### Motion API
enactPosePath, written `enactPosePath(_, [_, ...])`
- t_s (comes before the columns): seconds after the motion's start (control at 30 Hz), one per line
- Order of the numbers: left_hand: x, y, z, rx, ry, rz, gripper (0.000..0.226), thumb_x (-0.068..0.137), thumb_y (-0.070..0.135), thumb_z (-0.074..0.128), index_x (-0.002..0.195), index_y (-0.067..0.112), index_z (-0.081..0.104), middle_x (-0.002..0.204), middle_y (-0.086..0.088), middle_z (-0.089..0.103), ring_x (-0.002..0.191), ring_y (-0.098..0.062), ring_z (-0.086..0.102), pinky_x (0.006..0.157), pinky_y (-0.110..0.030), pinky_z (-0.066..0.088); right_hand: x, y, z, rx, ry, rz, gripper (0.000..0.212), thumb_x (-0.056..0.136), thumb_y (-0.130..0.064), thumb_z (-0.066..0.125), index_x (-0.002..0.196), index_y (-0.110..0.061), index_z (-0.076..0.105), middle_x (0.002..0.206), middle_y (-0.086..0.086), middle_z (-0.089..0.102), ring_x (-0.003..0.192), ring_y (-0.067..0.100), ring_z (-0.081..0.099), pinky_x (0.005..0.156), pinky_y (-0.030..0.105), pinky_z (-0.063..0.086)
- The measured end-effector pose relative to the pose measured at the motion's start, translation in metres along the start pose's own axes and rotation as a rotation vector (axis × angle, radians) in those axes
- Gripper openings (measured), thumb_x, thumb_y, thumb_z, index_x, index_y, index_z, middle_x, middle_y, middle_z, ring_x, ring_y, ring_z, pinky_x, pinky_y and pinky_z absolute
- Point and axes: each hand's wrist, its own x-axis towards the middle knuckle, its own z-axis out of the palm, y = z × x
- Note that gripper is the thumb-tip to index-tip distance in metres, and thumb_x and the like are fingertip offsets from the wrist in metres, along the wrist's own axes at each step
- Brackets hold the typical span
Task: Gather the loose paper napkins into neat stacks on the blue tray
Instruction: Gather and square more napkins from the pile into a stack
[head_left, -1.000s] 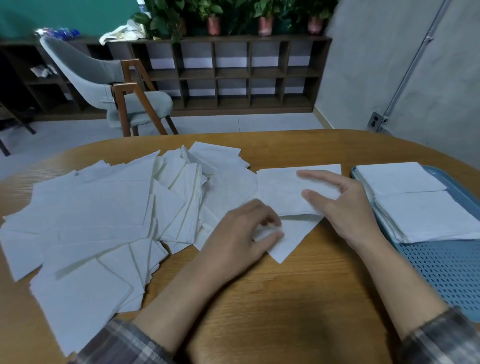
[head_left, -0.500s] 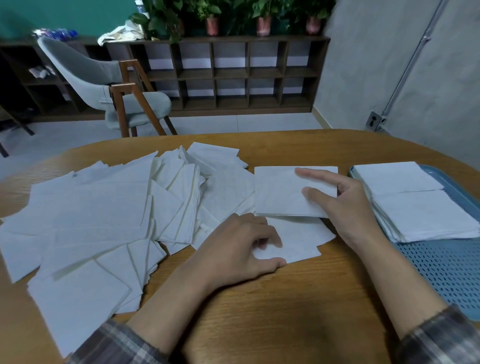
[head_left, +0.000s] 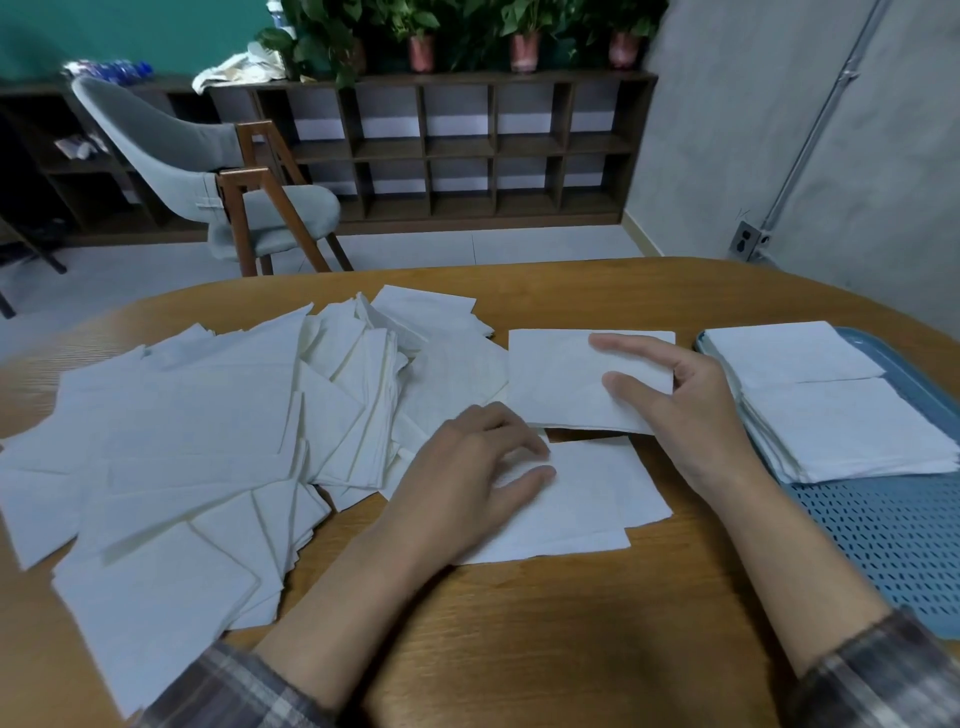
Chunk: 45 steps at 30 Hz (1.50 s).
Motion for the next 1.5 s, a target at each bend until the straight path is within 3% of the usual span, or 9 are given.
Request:
enactPosePath(0.2, [0.004, 0.002, 0.005, 0.016, -0.022, -0.070, 0.037, 0.093, 0.036, 0.077, 0.129, 0.033, 0.070, 0.101, 0.016, 0.066, 0.099, -0.001, 0.056, 0.093, -0.033, 0.047, 0.000, 0.000, 0.001, -0.001, 0.009, 0.005, 0.035, 0.098, -0.008, 0.070, 0.116, -0.037, 0.078, 0.116, -0.041, 0.068, 0.117, -0.021, 0.054, 0.091, -0.002, 0.042])
enactPosePath(0.43, [0.003, 0.009, -0.006, -0.219, 0.053, -0.102, 0.014, 0.086, 0.012, 0.081, 0.096, 0.021, 0.079, 0.093, 0.009, 0.068, 0.093, -0.005, 0.064, 0.080, -0.009, 0.043, -0.001, -0.004, 0.001, 0.000, -0.032, -0.012, 0.033, 0.099, -0.008, 0.068, 0.117, -0.035, 0.077, 0.120, -0.035, 0.070, 0.122, -0.017, 0.055, 0.095, -0.001, 0.039])
enactPosePath(0.57, [0.003, 0.018, -0.027, -0.422, 0.016, -0.209, 0.013, 0.091, 0.015, 0.078, 0.093, 0.027, 0.077, 0.095, 0.015, 0.074, 0.095, -0.003, 0.069, 0.083, -0.018, 0.052, -0.001, -0.009, 0.002, 0.156, -0.059, 0.060, 0.022, 0.102, -0.031, 0.062, 0.116, -0.030, 0.079, 0.123, -0.026, 0.073, 0.122, -0.010, 0.060, 0.106, 0.022, 0.042])
enactPosePath(0.67, [0.002, 0.021, -0.042, -0.604, 0.030, -0.222, 0.013, 0.093, 0.010, 0.078, 0.096, 0.023, 0.078, 0.095, 0.011, 0.076, 0.092, -0.005, 0.071, 0.077, -0.017, 0.053, -0.002, -0.015, 0.002, 0.325, -0.129, 0.147, 0.048, 0.096, -0.058, 0.054, 0.117, -0.023, 0.079, 0.119, -0.024, 0.074, 0.116, -0.007, 0.065, 0.107, 0.035, 0.044])
enactPosePath(0.83, [0.004, 0.020, -0.045, -0.730, 0.208, -0.235, 0.029, 0.090, 0.008, 0.081, 0.113, 0.023, 0.074, 0.106, 0.012, 0.076, 0.096, -0.007, 0.072, 0.075, -0.022, 0.059, -0.007, -0.009, 0.007, 0.526, -0.364, 0.214, 0.099, 0.070, -0.090, 0.064, 0.131, -0.012, 0.071, 0.132, 0.016, 0.071, 0.122, 0.033, 0.069, 0.099, 0.048, 0.059])
enactPosePath(1.03, [0.008, 0.013, -0.037, -0.621, 0.312, -0.214, 0.013, 0.091, 0.012, 0.082, 0.101, 0.020, 0.078, 0.104, 0.015, 0.076, 0.094, -0.005, 0.070, 0.073, -0.018, 0.053, -0.017, -0.018, 0.024, 0.414, -0.271, 0.195, 0.038, 0.089, -0.034, 0.075, 0.124, -0.017, 0.074, 0.118, 0.006, 0.078, 0.113, 0.028, 0.074, 0.097, 0.045, 0.057])
enactPosePath(1.17, [0.008, 0.010, -0.036, -0.584, 0.315, -0.236, 0.011, 0.092, 0.018, 0.082, 0.100, 0.026, 0.082, 0.105, 0.019, 0.077, 0.098, -0.004, 0.071, 0.075, -0.017, 0.053, -0.018, -0.020, 0.026, 0.343, -0.238, 0.177, 0.026, 0.096, -0.027, 0.069, 0.122, -0.023, 0.074, 0.115, -0.002, 0.079, 0.107, 0.017, 0.075, 0.088, 0.035, 0.061])
enactPosePath(1.4, [0.008, 0.008, -0.033, -0.532, 0.329, -0.222, 0.014, 0.093, 0.028, 0.080, 0.107, 0.032, 0.080, 0.113, 0.020, 0.074, 0.111, -0.006, 0.067, 0.090, -0.034, 0.057, -0.019, -0.022, 0.025, 0.301, -0.168, 0.091, 0.025, 0.100, -0.020, 0.068, 0.122, -0.030, 0.072, 0.112, -0.010, 0.076, 0.100, 0.010, 0.073, 0.073, 0.022, 0.057])
enactPosePath(1.5, [0.009, 0.009, -0.032, -0.462, 0.412, -0.219, 0.021, 0.094, 0.037, 0.076, 0.115, 0.037, 0.075, 0.124, 0.022, 0.067, 0.120, 0.002, 0.060, 0.091, -0.018, 0.052, -0.018, -0.020, 0.024, 0.374, -0.174, 0.068, 0.042, 0.097, -0.020, 0.071, 0.133, -0.040, 0.062, 0.115, -0.008, 0.074, 0.105, 0.016, 0.074, 0.079, 0.031, 0.061])
